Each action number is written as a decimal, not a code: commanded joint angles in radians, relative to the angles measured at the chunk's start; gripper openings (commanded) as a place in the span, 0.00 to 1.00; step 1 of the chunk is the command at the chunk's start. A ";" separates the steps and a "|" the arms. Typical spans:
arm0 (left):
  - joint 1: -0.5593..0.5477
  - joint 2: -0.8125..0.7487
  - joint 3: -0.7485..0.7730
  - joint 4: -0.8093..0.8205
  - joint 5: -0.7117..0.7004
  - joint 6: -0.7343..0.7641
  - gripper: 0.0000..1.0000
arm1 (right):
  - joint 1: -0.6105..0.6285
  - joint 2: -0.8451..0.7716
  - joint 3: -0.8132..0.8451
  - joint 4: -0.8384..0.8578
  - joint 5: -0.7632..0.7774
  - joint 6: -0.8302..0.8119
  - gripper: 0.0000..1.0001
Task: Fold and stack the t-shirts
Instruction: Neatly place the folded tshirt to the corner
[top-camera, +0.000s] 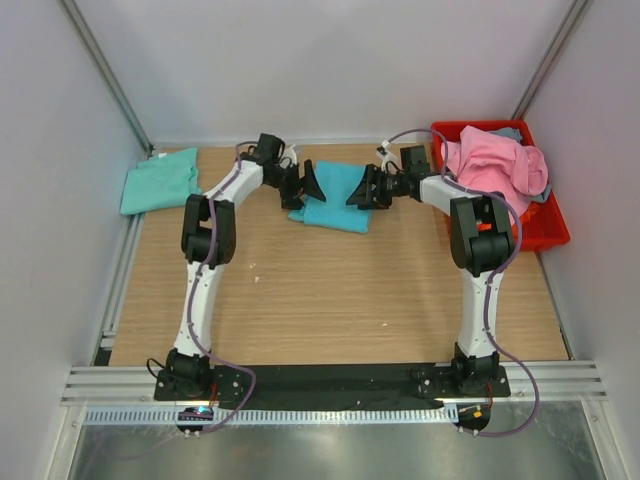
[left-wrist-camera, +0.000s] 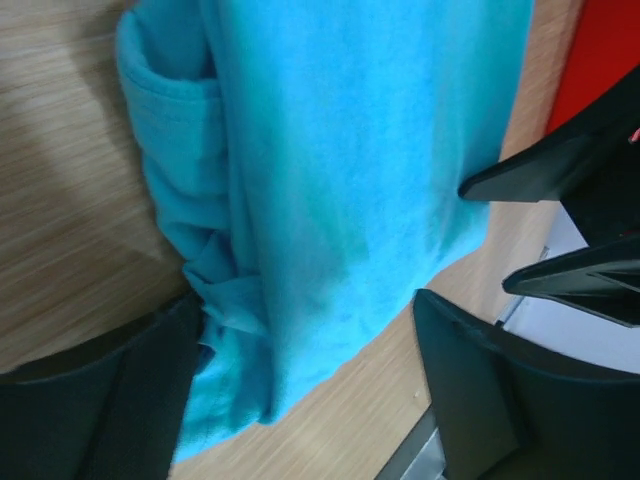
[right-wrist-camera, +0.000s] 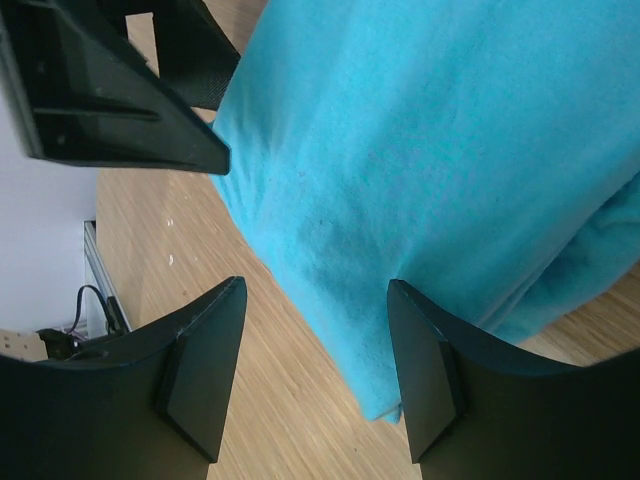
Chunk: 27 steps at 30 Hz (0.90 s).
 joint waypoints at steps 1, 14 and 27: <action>-0.009 0.092 -0.021 0.024 0.072 -0.034 0.78 | -0.002 -0.024 -0.010 0.007 0.003 -0.021 0.64; -0.011 0.162 -0.035 0.161 0.255 -0.135 0.33 | -0.002 -0.029 -0.026 0.007 0.004 -0.024 0.64; 0.064 -0.068 -0.047 -0.184 0.059 0.206 0.00 | -0.008 -0.286 -0.049 -0.177 0.162 -0.294 0.64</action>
